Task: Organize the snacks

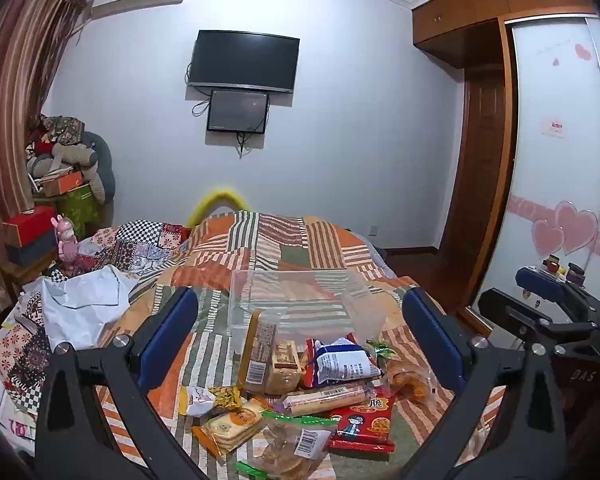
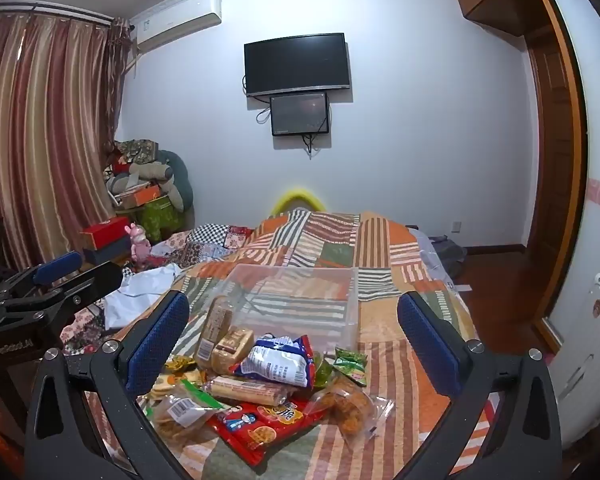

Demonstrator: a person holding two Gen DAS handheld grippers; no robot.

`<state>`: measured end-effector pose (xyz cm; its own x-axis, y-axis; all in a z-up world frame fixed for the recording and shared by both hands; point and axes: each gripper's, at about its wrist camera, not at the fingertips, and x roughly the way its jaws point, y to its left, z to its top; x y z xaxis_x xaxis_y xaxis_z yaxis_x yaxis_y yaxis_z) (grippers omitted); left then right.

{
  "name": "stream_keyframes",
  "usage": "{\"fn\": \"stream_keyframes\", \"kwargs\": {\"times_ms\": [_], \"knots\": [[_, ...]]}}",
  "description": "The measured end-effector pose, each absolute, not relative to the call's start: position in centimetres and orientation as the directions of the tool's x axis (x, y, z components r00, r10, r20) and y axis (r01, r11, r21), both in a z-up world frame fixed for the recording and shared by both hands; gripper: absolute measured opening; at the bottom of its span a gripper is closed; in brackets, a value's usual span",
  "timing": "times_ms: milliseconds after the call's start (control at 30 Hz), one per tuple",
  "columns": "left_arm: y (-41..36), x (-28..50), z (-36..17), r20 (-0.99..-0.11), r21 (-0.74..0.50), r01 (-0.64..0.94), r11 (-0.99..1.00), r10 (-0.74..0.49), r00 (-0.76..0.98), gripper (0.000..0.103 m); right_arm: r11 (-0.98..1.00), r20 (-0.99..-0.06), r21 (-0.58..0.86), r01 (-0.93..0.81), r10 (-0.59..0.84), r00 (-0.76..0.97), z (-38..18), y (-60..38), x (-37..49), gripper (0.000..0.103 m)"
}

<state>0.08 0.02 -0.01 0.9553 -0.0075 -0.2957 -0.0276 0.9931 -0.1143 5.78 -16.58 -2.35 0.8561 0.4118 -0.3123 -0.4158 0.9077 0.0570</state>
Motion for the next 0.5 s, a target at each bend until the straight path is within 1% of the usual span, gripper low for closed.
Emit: {"fn": "stream_keyframes", "kwargs": {"times_ms": [233, 267, 500], "knots": [[-0.4, 0.1, 0.1, -0.296, -0.098, -0.002, 0.995, -0.027, 0.955, 0.103, 0.905, -0.312, 0.070, -0.420, 0.420, 0.852, -1.8, -16.9, 5.6, 0.103], [0.4, 0.0, -0.1, -0.301, -0.115, -0.035, 0.993, -0.001, 0.953, 0.103, 0.904, -0.311, 0.068, -0.421, 0.420, 0.852, -1.8, -16.8, 5.6, 0.103], [1.2, 0.7, -0.5, -0.300, -0.095, -0.030, 0.995, 0.000, 0.954, 0.103, 0.904, -0.310, 0.061, -0.423, 0.420, 0.853, -2.1, -16.6, 5.7, 0.103]]}}
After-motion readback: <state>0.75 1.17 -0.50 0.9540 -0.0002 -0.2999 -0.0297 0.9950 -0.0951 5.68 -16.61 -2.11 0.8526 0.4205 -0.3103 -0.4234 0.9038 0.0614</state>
